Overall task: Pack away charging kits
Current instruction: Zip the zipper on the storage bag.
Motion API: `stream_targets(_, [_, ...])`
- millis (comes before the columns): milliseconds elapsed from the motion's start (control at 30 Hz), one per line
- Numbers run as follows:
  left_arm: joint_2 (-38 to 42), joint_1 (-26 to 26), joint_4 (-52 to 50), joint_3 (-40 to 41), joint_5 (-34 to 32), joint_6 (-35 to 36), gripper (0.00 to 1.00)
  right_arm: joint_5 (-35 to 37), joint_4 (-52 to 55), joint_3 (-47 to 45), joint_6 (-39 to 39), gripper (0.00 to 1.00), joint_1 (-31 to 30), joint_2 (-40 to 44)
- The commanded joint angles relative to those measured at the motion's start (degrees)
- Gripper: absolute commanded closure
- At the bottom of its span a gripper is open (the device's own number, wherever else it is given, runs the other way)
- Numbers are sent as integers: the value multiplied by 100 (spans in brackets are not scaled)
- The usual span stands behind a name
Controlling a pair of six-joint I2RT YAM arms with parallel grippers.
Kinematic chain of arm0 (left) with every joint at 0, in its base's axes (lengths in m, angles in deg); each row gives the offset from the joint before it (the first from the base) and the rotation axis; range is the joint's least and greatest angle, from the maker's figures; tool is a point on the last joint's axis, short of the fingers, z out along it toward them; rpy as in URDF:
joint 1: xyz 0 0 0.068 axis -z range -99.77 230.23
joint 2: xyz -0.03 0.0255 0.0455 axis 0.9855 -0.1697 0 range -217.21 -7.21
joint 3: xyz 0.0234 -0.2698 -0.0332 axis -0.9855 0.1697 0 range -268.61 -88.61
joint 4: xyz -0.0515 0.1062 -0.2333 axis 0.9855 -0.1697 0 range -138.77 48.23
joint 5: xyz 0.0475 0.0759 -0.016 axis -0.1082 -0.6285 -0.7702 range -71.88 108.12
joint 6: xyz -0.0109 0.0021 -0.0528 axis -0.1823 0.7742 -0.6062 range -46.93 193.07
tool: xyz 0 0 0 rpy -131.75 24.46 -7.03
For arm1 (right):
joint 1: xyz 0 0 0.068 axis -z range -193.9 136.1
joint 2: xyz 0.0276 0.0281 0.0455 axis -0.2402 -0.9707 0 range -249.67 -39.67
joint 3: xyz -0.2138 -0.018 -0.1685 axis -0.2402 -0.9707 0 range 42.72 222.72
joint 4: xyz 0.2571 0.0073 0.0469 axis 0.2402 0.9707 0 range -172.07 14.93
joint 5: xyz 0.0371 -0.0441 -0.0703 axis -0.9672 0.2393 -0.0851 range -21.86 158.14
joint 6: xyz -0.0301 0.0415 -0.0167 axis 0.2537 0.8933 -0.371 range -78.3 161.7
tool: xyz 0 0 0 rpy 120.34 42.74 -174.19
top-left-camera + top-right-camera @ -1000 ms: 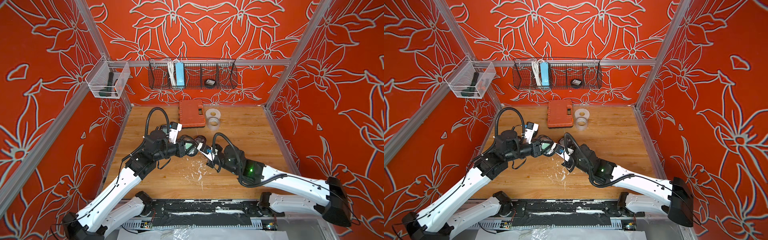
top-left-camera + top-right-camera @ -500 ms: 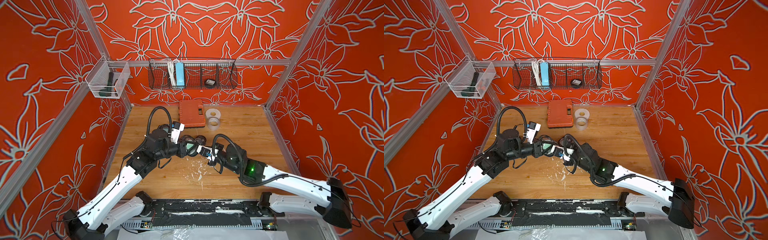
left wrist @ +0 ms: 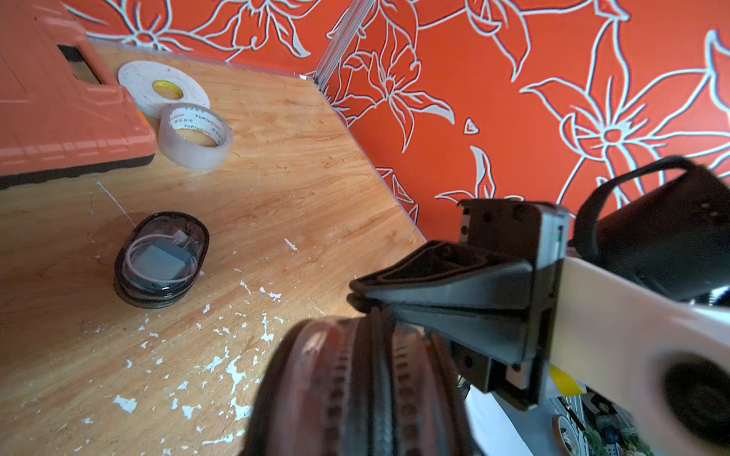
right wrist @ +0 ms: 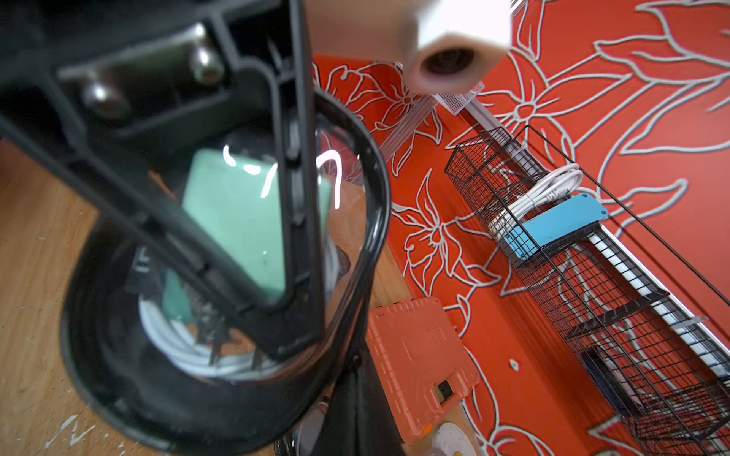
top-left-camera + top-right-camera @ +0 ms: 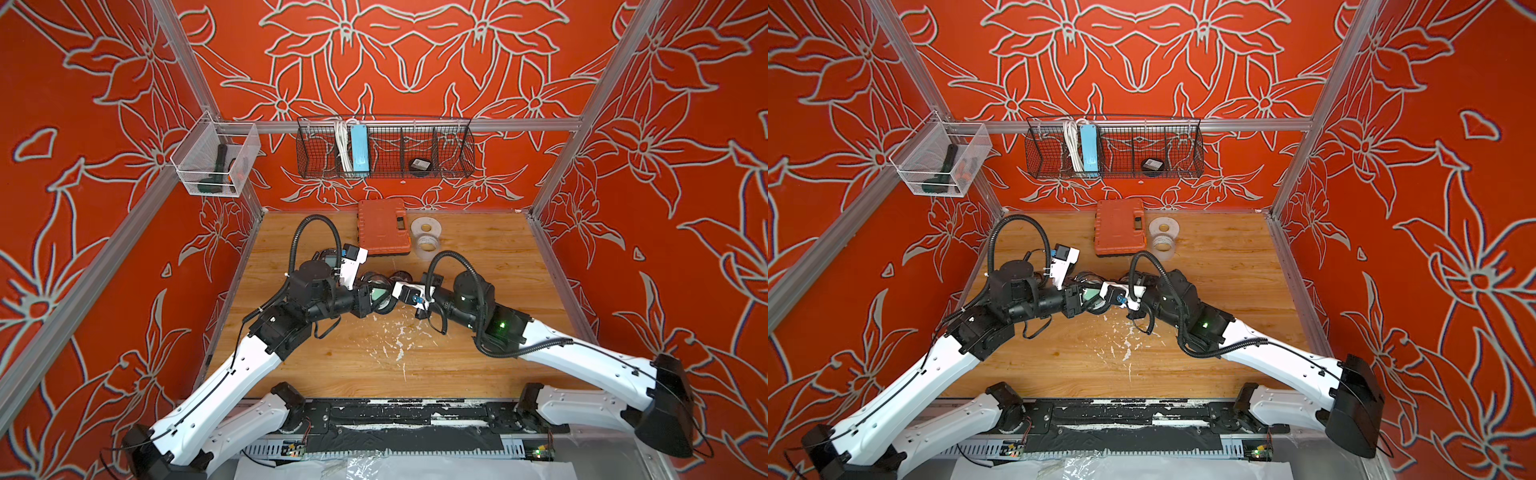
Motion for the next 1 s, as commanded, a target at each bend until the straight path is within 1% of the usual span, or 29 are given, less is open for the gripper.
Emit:
stream_targets(0, [-139, 22, -398, -11, 141, 191, 100, -81, -37, 630, -491, 100, 59, -148])
stream_targets(133, [-208, 36, -467, -67, 123, 282, 100, 68, 96, 906, -881, 100, 85, -420])
stream_targets(233, [-304, 57, -452, -72, 153, 277, 100, 13, 267, 1239, -851, 100, 103, -605])
stream_targets(300, [-373, 75, -425, -83, 152, 267, 100, -10, 122, 1383, -547, 100, 102, -669])
stream_targets(400, [-366, 80, -354, -104, 91, 176, 100, 119, -317, 1389, 125, 100, 103, -656])
stream_targets(467, [-285, 76, -216, -90, 120, 126, 100, 58, -330, 1367, 529, 100, 103, -574])
stream_targets(533, [-184, 75, -59, -59, 132, 84, 93, -122, -396, 1248, 941, 100, 103, -461])
stream_targets(600, [-117, 75, 33, -59, 109, 43, 89, -383, -494, 1057, 1183, 100, 103, -316])
stream_targets(667, [-57, 75, 130, -68, 77, -19, 81, -537, -588, 857, 1376, 100, 103, -148])
stream_targets(700, [-21, 75, 180, -68, 41, -55, 71, -563, -725, 716, 1489, 100, 103, -54])
stream_targets(767, [70, 75, 299, -69, -60, -138, 44, -594, -906, 503, 1674, 100, 103, 137])
stream_targets(800, [147, 78, 389, -44, -137, -213, 33, -568, -926, 439, 1765, 100, 103, 224])
stream_targets(833, [216, 75, 446, -33, -239, -264, 26, -521, -923, 407, 1853, 100, 103, 289])
stream_targets(900, [423, 75, 626, 24, -426, -369, 15, -402, -855, 378, 2007, 100, 103, 378])
stream_targets(967, [650, 75, 876, 140, -538, -428, 9, -210, -820, 367, 2183, 100, 103, 402])
